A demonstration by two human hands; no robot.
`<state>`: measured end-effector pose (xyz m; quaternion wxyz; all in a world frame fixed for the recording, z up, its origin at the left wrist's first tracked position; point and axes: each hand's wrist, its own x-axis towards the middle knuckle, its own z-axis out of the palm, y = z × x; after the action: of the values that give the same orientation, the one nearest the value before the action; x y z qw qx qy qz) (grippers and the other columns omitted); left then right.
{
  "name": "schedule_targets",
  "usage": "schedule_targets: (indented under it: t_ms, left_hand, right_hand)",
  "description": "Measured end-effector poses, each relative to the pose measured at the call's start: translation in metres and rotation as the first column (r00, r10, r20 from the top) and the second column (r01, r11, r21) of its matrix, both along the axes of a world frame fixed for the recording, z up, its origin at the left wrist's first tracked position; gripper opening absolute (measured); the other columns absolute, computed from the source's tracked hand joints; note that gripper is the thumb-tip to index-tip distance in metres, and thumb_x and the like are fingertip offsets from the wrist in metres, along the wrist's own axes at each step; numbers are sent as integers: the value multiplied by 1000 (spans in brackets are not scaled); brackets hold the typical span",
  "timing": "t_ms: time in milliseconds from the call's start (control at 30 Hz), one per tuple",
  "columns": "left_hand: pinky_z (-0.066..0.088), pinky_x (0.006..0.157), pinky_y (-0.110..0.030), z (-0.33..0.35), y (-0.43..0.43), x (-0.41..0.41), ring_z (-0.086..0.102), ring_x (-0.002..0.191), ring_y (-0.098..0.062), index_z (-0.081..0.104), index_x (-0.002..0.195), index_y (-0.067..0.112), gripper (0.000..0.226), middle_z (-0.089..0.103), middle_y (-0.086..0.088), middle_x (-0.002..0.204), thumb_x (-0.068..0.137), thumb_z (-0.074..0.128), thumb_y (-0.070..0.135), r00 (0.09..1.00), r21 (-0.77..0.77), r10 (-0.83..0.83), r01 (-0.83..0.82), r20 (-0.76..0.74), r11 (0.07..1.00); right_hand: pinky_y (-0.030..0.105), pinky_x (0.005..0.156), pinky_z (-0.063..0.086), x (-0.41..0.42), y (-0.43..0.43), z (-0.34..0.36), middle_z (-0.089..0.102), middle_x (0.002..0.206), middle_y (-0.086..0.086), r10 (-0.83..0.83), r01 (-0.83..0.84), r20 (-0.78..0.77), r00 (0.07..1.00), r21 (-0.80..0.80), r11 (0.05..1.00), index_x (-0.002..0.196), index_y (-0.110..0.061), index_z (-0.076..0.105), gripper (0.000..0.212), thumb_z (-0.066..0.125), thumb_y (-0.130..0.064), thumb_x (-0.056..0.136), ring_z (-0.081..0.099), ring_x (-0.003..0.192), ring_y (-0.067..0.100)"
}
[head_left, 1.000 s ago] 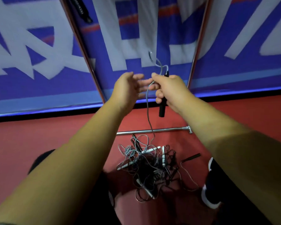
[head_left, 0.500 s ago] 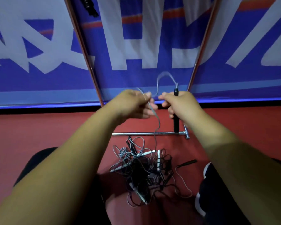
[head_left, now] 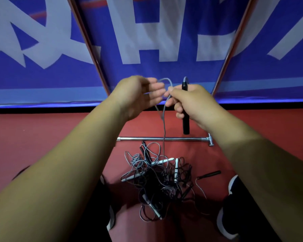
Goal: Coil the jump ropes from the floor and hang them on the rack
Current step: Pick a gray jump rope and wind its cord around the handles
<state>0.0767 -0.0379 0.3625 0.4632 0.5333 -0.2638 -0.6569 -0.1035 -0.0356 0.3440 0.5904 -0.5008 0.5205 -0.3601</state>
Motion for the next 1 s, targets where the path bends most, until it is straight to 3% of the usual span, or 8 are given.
schedule_targets:
  t_ms: [67, 133, 233, 333, 467, 633, 833, 1000]
  left_hand:
    - [56, 94, -41, -6, 6, -4, 75, 104, -21, 64, 119, 10, 26, 77, -10, 115, 99, 48, 5, 928, 10, -227, 235, 296, 972]
    - [48, 99, -38, -17, 17, -7, 68, 108, -10, 68, 117, 22, 30, 75, -1, 120, 91, 63, 8, 660, 117, -532, 564, 531, 817]
    - [42, 113, -40, -35, 31, -7, 63, 118, -9, 67, 125, 27, 42, 72, 5, 130, 87, 67, 11, 359, 284, -802, 801, 476, 527]
    - [44, 116, -38, -38, 36, -8, 69, 113, -12, 73, 116, 19, 18, 76, 0, 119, 99, 69, 17, 277, 253, -772, 836, 572, 487]
    - [56, 100, -45, -26, 30, -4, 75, 88, -22, 73, 106, 8, 14, 79, -12, 104, 103, 63, 16, 633, 92, -621, 663, 461, 743]
    - [62, 76, -27, -1, 13, 0, 77, 85, -11, 69, 113, 12, 17, 79, 1, 95, 106, 58, 24, 971, -93, -225, 232, 81, 968]
    - [64, 74, -28, -6, 1, 10, 78, 86, -12, 64, 111, 7, 23, 79, -1, 90, 110, 50, 25, 990, -35, 74, -79, -122, 996]
    - [60, 89, -39, -18, 14, 2, 75, 102, -24, 64, 118, 8, 30, 76, -13, 111, 98, 44, -3, 917, 93, -338, 326, 212, 941]
  right_hand:
    - [27, 45, 35, -1, -5, 5, 70, 71, 6, -89, 85, 127, 988, 36, 996, 97, -4, 71, 23, 58, -20, 109, 41, 49, 13]
    - [25, 44, 34, -5, -11, 10, 67, 69, 4, -176, 152, 278, 944, 105, 983, 96, -7, 67, 22, 55, -19, 110, 41, 47, 10]
    - [22, 42, 33, -13, -16, 15, 64, 67, -1, -285, 204, 420, 862, 227, 952, 98, -12, 63, 20, 51, -20, 112, 39, 44, 6]
    - [23, 43, 34, -21, -18, 14, 65, 69, -1, -341, 242, 431, 836, 269, 932, 101, -13, 62, 19, 49, -20, 112, 38, 44, 6]
    - [21, 44, 37, -28, -19, 3, 74, 80, 3, -255, 227, 83, 963, 258, 939, 111, -7, 68, 21, 49, -17, 109, 35, 40, 7]
    - [29, 55, 52, -29, 3, -12, 74, 104, 2, 347, -233, -263, 900, 384, 894, 123, -21, 76, 29, 56, -11, 105, 50, 52, 9]
    - [32, 78, 62, -23, 8, -8, 79, 96, 10, 436, -401, -216, 873, 187, 897, 105, -15, 77, 28, 52, -26, 112, 71, 81, 16]
    - [30, 64, 65, -10, 1, 5, 77, 80, 15, 37, -65, 162, 986, 170, 983, 102, -2, 69, 23, 54, -17, 111, 75, 70, 22]
